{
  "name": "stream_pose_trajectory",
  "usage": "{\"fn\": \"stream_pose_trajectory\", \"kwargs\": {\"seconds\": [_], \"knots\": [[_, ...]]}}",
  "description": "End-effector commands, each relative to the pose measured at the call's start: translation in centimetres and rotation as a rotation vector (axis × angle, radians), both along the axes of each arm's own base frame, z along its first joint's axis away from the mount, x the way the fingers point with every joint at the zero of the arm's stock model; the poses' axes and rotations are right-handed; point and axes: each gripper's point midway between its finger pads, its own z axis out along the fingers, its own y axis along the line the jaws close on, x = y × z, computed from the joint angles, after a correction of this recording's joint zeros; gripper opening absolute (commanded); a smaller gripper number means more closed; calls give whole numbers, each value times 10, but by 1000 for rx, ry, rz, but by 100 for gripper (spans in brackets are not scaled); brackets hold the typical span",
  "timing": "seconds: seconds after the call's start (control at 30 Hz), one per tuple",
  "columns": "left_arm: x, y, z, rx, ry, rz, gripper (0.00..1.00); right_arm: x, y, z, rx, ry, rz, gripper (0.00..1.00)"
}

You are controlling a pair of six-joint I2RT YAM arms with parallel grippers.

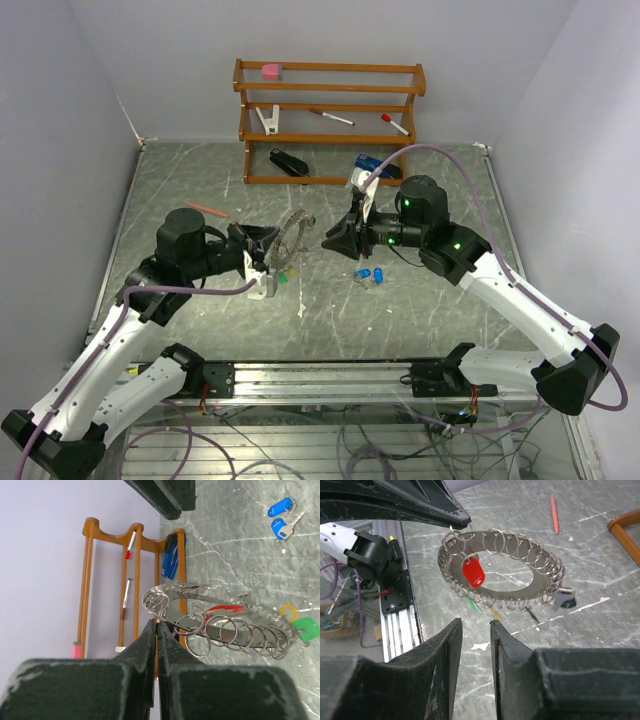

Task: Put the keys on the keyring

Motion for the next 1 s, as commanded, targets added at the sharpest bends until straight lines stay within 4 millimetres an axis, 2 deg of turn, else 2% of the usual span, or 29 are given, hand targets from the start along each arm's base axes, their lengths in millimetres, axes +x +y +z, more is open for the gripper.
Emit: {"fn": "stream_pose_trajectory", "kwargs": {"seconds": [0.0, 0.23, 0.4, 0.6, 0.97], "knots": [[0, -10, 36, -104, -54, -25, 7, 8, 3, 4, 20, -34, -18, 29], [-8, -31, 32, -162, 315, -69, 7, 13, 4, 14, 22, -76, -18, 30], [-16, -40, 31, -170, 479, -97, 7, 14, 4, 21, 10, -99, -9, 30], [-24, -43, 38, -200, 613, -100, 7, 14, 4, 34, 23, -139, 1, 31], [-28, -50, 50, -337, 720, -97, 7, -2, 4, 51, 66, -135, 58, 31]]}}
